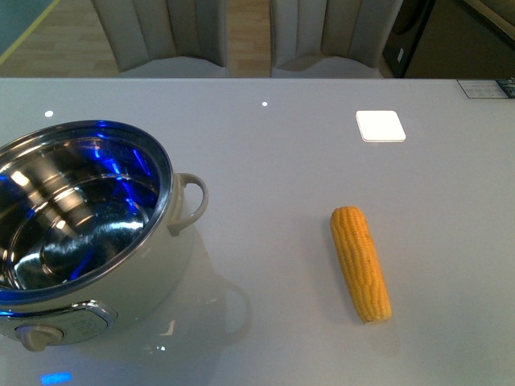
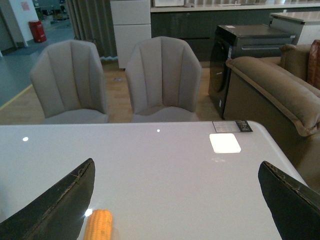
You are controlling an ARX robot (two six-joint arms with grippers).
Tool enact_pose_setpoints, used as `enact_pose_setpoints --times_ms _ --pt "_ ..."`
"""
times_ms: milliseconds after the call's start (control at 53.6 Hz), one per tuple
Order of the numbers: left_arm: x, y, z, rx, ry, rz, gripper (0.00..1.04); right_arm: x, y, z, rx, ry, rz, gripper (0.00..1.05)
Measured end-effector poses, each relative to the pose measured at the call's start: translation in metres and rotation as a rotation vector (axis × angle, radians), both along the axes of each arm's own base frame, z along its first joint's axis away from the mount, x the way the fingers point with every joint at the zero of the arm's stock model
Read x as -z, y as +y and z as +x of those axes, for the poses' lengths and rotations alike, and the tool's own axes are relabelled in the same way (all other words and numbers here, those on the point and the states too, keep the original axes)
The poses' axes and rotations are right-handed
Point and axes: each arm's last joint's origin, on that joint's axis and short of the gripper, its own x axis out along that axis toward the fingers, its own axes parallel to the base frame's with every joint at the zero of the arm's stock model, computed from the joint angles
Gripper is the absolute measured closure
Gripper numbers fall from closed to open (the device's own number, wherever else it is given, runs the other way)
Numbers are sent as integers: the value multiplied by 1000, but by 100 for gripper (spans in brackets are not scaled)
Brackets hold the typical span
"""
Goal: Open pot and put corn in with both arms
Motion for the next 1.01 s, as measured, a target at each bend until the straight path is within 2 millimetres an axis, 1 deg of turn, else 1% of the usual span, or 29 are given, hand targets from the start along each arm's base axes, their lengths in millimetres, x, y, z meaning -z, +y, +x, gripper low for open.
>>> enact_pose_setpoints --times_ms 56,317,354,373,429,447,485,596,652,690,727,783,801,857,932,951,988,1007 --pt "4 -1 -1 4 9 8 64 0 0 0 0 0 0 9" --pt "7 0 1 -4 5 19 64 0 0 0 0 0 0 9" --pt "7 0 1 -4 5 17 60 0 0 0 0 0 0 9" --pt "7 0 1 -2 6 20 55 0 0 0 0 0 0 9" --pt "5 0 1 -1 6 22 44 0 0 0 0 0 0 9" --pt "6 0 1 -1 7 21 42 0 0 0 0 0 0 9" --pt "4 -1 0 1 9 24 33 0 0 0 0 0 0 9" --pt "-5 -1 0 -3 6 26 17 0 0 0 0 0 0 9" --pt "-12 0 0 -4 1 29 9 0 0 0 0 0 0 9" --pt "-18 0 1 -5 -2 31 5 0 0 0 0 0 0 9" --pt "-25 0 2 -6 -7 32 6 0 0 0 0 0 0 9" --pt "-44 2 3 -15 -19 34 7 0 0 0 0 0 0 9" --pt "-47 2 2 -15 -20 34 7 0 0 0 0 0 0 9" --pt "-64 3 2 -18 -34 38 7 0 0 0 0 0 0 9" --pt "-94 1 0 0 -68 50 7 0 0 0 0 0 0 9" --pt "-97 1 -1 3 -72 51 7 0 0 0 0 0 0 9" --pt "-113 -1 -4 14 -88 57 7 0 0 0 0 0 0 9" --pt "-117 -2 -5 16 -93 59 7 0 0 0 0 0 0 9"
